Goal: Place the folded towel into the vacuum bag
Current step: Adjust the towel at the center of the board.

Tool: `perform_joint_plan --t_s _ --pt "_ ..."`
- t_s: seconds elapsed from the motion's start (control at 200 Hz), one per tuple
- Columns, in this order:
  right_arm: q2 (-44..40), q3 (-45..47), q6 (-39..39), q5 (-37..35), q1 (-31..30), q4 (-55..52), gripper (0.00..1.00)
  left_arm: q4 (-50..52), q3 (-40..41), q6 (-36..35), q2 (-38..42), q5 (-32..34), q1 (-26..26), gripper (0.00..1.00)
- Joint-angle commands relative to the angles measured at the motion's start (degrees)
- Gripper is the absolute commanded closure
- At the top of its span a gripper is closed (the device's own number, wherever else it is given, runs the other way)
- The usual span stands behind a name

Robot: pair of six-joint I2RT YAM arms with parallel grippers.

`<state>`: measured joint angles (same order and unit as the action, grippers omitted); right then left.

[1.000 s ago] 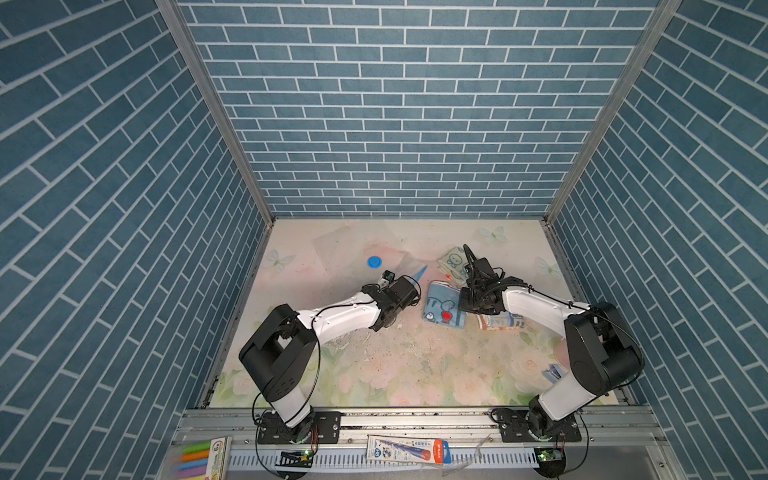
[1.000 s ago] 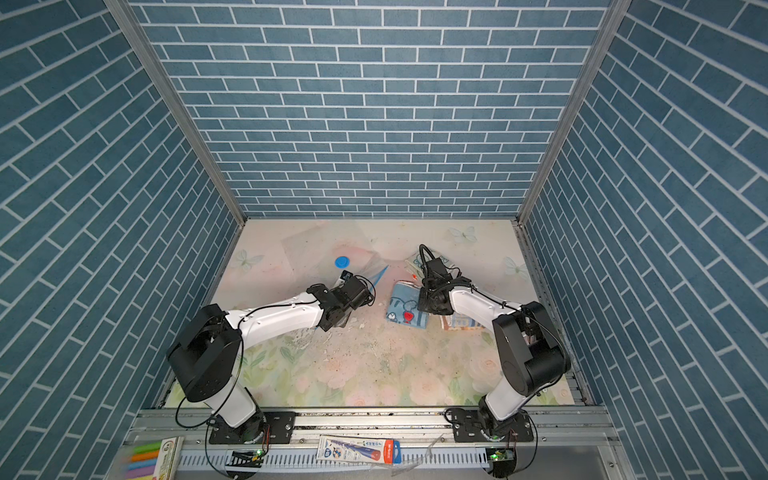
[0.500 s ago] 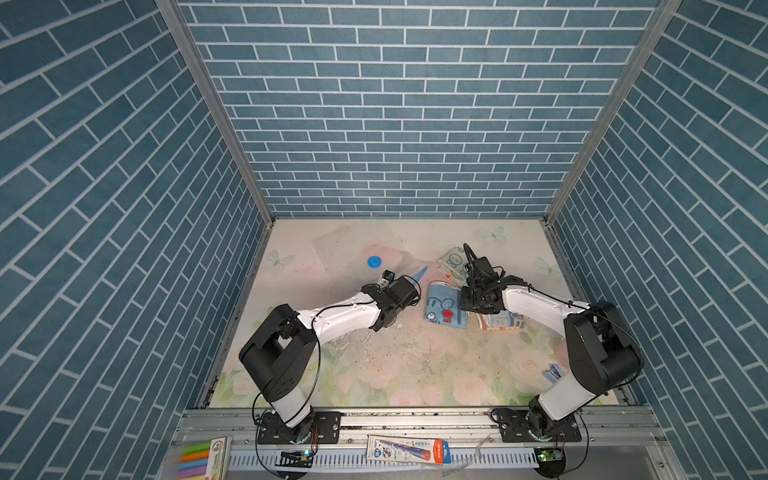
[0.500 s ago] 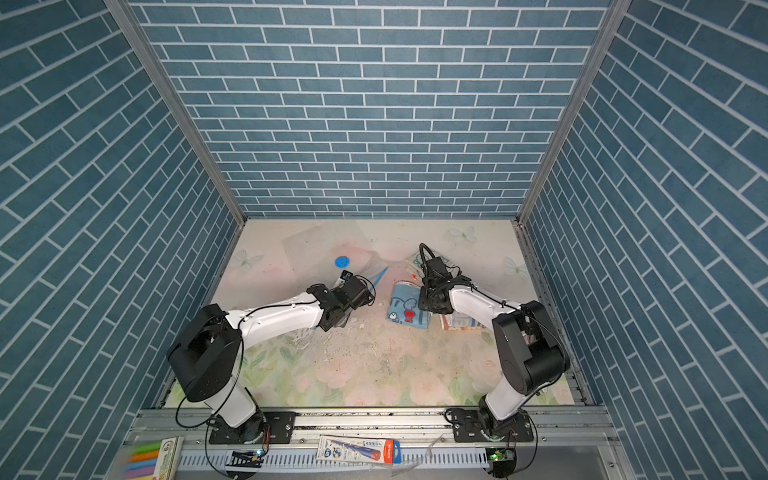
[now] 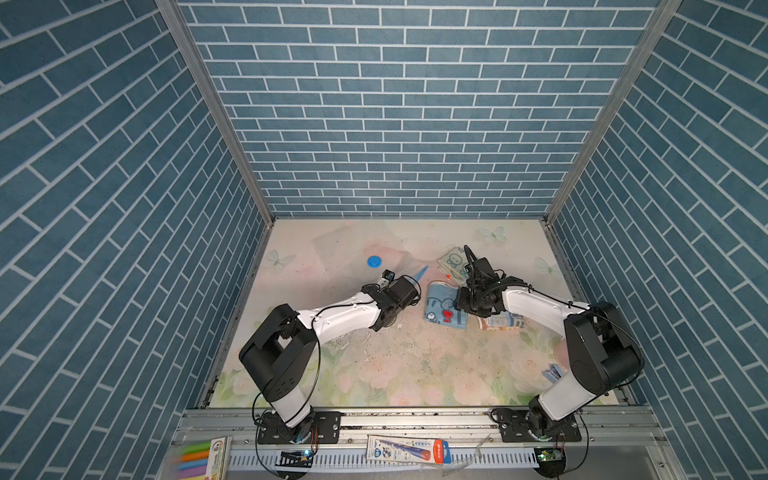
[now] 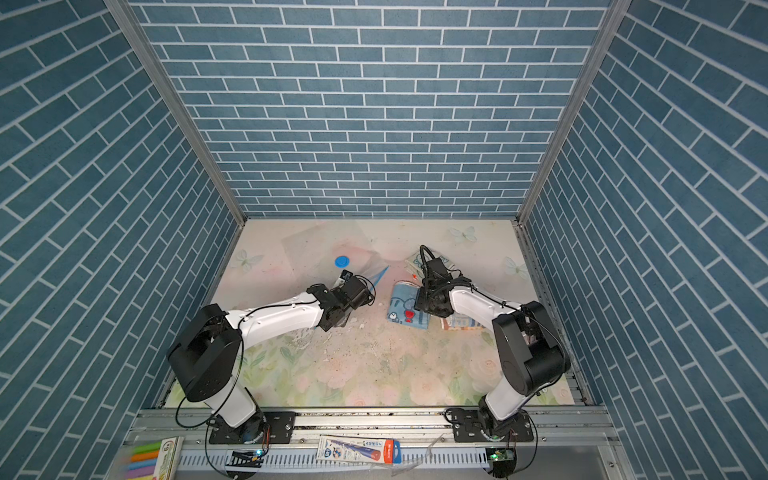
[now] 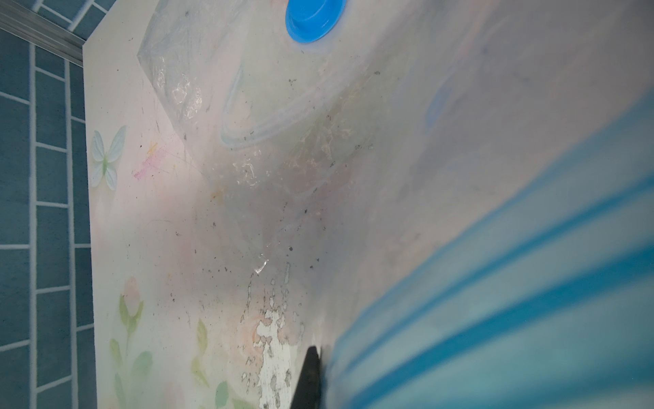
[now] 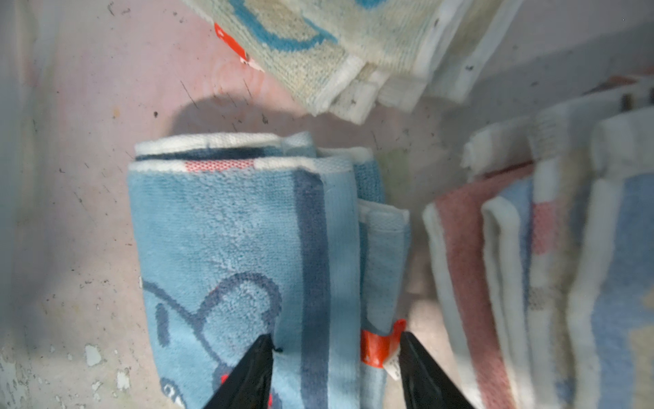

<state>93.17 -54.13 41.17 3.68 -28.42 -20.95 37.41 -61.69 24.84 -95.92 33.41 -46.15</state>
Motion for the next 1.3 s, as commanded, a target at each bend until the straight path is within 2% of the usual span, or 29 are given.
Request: perform_joint_plan --t_s 0.0,0.36,0.54,0.72,1.105,1.295 --pt "1.79 0.40 2.52 0.99 -0.05 0.16 0.42 0.07 0.43 0.24 -0.41 0.95 -0.32 1.00" --pt "2.13 0.06 1.20 -4.42 -1.25 -2.63 0.40 0.04 0.04 0.48 -1.18 0.87 -0.34 1.00" --pt "4.87 -0.24 1.46 -2.45 -1.63 -0.19 0.42 0.53 -0.89 0.20 -1.82 0.85 -0.31 1.00" --pt "6.93 -1.28 0.94 -0.11 -2.63 2.76 0.51 0.82 -0.89 0.18 -1.53 1.26 -0.34 1.00" --pt "8.50 -5.22 -0.12 4.30 -8.24 4.62 0.82 2.47 -1.50 2.58 -1.94 3.26 -0.34 1.00" --pt "4.03 0.52 3.42 6.45 -8.36 8.51 0.87 3.82 -2.56 3.56 -2.48 4.11 -0.34 1.00"
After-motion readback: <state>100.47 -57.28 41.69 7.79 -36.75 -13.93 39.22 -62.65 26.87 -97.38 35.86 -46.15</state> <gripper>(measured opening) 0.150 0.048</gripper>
